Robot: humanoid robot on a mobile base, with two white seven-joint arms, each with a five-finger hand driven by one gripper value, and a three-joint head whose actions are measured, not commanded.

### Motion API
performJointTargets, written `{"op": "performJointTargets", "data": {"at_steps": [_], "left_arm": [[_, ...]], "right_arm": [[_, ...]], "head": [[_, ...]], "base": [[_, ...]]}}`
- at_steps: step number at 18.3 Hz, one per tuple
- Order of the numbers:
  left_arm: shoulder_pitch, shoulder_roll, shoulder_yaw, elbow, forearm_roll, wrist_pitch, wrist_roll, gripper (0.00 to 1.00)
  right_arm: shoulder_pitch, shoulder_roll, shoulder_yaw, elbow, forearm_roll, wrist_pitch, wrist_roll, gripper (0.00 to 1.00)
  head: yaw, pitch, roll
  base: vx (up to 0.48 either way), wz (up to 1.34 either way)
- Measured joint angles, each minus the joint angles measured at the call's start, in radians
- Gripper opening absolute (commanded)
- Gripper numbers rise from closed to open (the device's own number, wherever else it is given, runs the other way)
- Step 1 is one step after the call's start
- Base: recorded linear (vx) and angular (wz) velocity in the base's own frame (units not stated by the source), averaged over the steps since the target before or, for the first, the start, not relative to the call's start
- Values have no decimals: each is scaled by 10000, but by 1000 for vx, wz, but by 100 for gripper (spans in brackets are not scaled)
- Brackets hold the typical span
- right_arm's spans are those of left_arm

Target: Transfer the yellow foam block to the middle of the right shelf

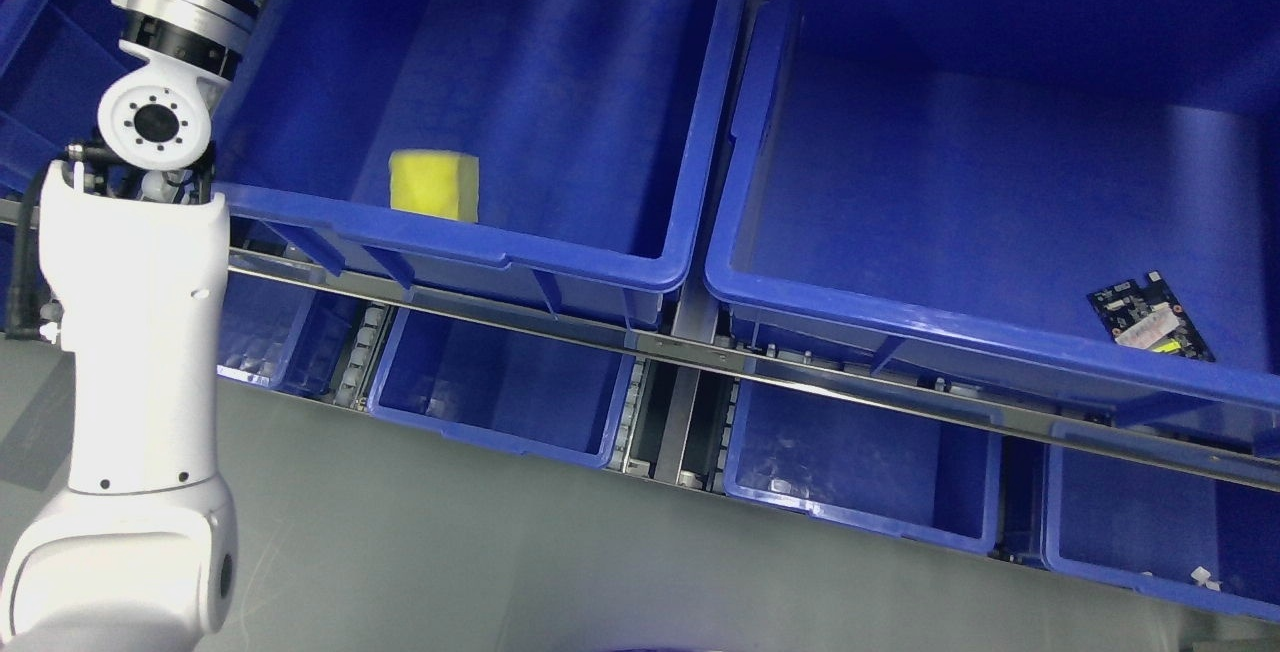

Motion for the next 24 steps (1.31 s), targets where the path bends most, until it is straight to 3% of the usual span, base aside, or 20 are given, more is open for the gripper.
{"op": "performJointTargets", "data": {"at_steps": [8, 12, 19, 24], "left_arm": [[2185, -967, 904, -1290, 722, 56, 1536, 98], [2754, -1281, 1821, -1799, 1633, 612, 1799, 99], [3547, -1612, 3278, -2347, 3155, 1053, 923, 100], [4022, -1733, 4325, -2541, 4365, 2266, -230, 100]], "right_arm": [[0, 0, 0, 0, 0, -47, -4, 100], [0, 0, 0, 0, 0, -18, -10, 100], [0, 0, 0, 0, 0, 4, -62, 100], [0, 0, 0, 0, 0, 9, -11, 100]], "head": [[0, 1, 0], [0, 1, 0], [0, 2, 0], [0, 2, 0]], "base": [[-2, 12], [-5, 3], [0, 0], [0, 0]]}}
